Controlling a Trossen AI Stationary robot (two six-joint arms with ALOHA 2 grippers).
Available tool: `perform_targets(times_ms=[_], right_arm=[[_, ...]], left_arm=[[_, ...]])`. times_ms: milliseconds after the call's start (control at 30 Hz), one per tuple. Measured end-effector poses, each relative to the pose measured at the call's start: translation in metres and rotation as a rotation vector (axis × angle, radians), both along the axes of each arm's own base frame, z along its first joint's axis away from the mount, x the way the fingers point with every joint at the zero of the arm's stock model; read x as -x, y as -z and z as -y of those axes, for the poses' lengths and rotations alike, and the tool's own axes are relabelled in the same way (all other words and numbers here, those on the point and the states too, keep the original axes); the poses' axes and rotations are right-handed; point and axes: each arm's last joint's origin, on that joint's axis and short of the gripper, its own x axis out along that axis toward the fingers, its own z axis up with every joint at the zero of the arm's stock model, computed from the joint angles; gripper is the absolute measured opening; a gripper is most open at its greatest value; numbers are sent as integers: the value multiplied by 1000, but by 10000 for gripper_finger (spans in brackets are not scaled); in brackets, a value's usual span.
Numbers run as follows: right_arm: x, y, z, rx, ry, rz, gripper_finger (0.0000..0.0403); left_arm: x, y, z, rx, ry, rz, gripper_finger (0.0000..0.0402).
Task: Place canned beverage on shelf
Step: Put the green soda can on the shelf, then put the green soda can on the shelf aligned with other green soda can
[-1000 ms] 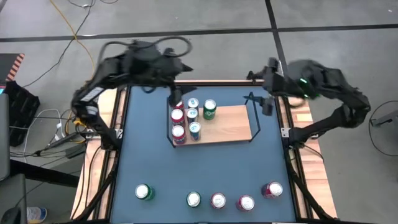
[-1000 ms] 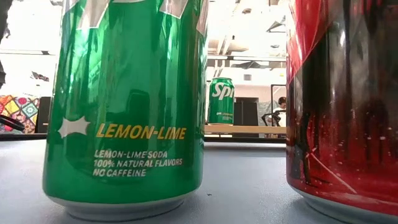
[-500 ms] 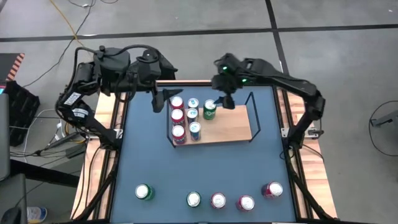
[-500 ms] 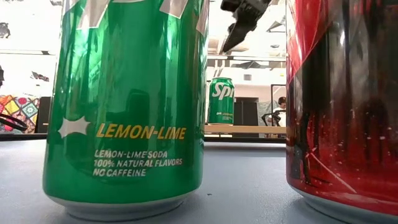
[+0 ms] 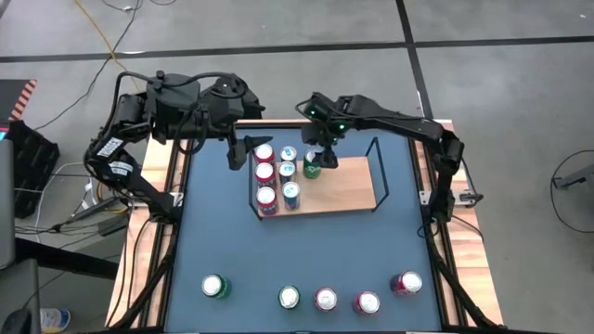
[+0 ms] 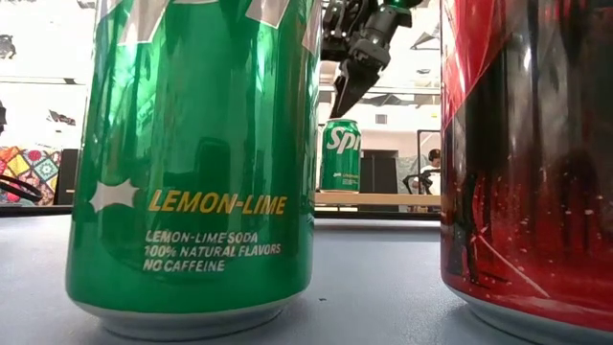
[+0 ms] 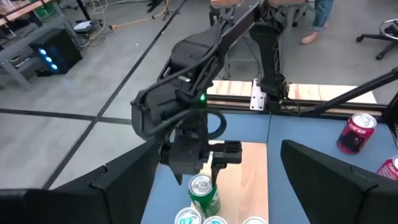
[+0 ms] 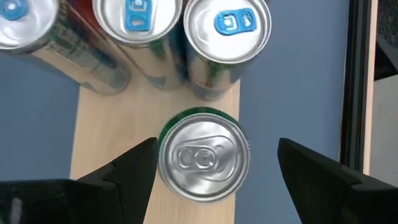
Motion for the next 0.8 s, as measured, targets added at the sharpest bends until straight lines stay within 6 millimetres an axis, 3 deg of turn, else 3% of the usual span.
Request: perform_targets(times_ms=[500, 800], right_arm=[[-8, 11, 4, 2, 129, -30, 317], [-12, 3, -9, -6, 133, 17, 317]], left_arm=[[0, 0, 0, -37, 12, -15, 325], [0, 0, 0, -36, 12, -14, 325]])
